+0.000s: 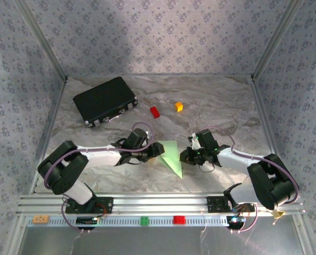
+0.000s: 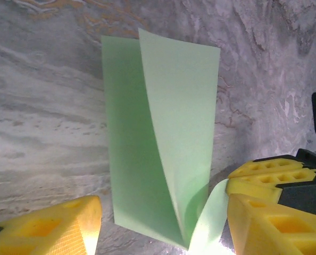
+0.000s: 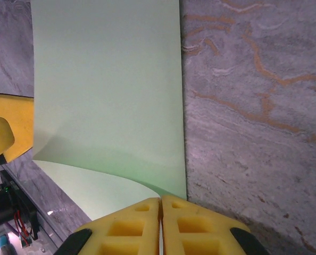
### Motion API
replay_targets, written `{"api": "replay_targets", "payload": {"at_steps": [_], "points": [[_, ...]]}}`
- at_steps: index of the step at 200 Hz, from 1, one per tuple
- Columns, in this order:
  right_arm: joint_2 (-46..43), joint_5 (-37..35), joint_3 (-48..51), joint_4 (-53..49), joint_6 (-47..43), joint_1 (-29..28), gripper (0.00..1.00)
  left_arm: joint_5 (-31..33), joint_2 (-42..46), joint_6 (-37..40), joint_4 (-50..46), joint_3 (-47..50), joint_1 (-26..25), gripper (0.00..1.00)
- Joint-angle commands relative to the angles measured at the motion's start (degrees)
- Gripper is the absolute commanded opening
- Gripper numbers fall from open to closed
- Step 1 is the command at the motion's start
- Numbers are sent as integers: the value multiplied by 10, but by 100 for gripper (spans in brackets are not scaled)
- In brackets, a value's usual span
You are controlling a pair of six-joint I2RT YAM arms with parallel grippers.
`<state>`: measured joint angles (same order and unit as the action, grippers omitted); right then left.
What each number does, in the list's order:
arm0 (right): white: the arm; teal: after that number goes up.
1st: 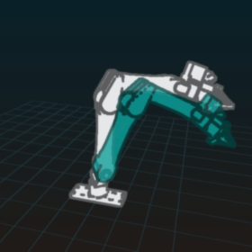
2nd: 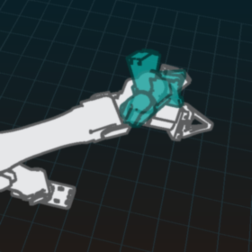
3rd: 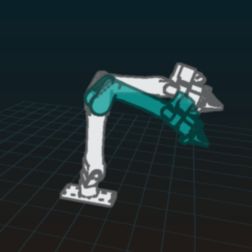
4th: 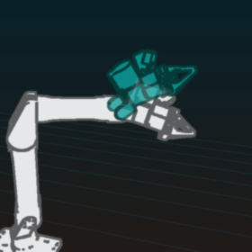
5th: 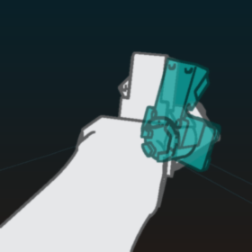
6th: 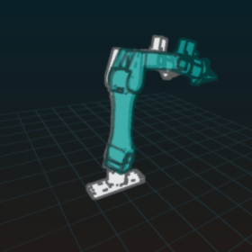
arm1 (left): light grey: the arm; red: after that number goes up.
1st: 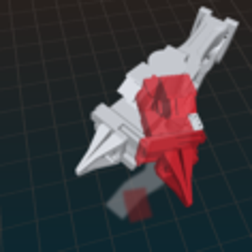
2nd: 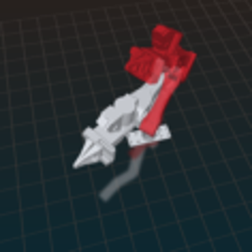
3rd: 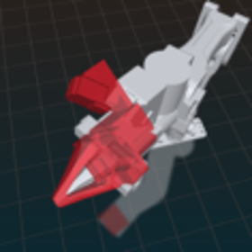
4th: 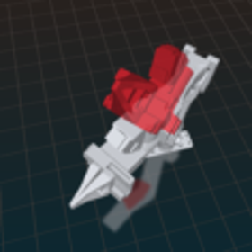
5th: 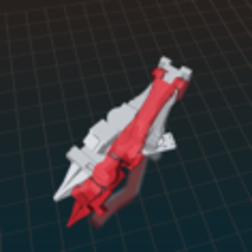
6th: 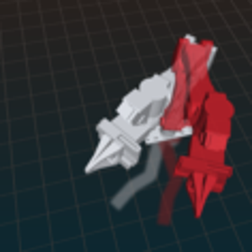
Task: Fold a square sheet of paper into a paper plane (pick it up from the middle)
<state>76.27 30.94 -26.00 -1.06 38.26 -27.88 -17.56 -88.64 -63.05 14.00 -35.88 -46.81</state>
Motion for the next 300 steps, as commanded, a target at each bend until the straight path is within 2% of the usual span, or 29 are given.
{"api": "replay_targets", "payload": {"at_steps": [1, 36, 100, 156, 177, 207, 231, 261, 277, 300], "points": [[-9, 11, 6, 4, -8, 4, 10, -19, -5, 7, 25, -20, 4, 64], [-9, 14, 8, 5, -9, 7, 10, -35, -25, 12, 17, -35, 10, 61], [-13, 15, 11, 6, -9, 10, 11, -60, -74, 1, 28, -65, 19, 45], [-38, 9, 15, -9, -6, 10, 16, -73, -93, -39, 95, -48, 25, 11], [-65, -26, 12, -43, -9, 10, 24, -58, -85, -53, 102, -35, 24, 0], [-113, -63, 16, -66, -14, 9, 44, 2, -51, -86, 94, -2, 24, 0], [-144, -101, 27, -55, -18, -8, 49, 47, -16, -106, 88, 21, 19, 0], [-197, -227, 60, -16, -84, -83, 55, 79, 16, -108, 61, 26, 8, 0], [-224, -290, 80, 7, -117, -128, 66, 71, 13, -101, 53, 17, 7, 0], [-252, -337, 95, 25, -182, -179, 65, 53, -5, -97, 61, 5, 4, 6]]}}
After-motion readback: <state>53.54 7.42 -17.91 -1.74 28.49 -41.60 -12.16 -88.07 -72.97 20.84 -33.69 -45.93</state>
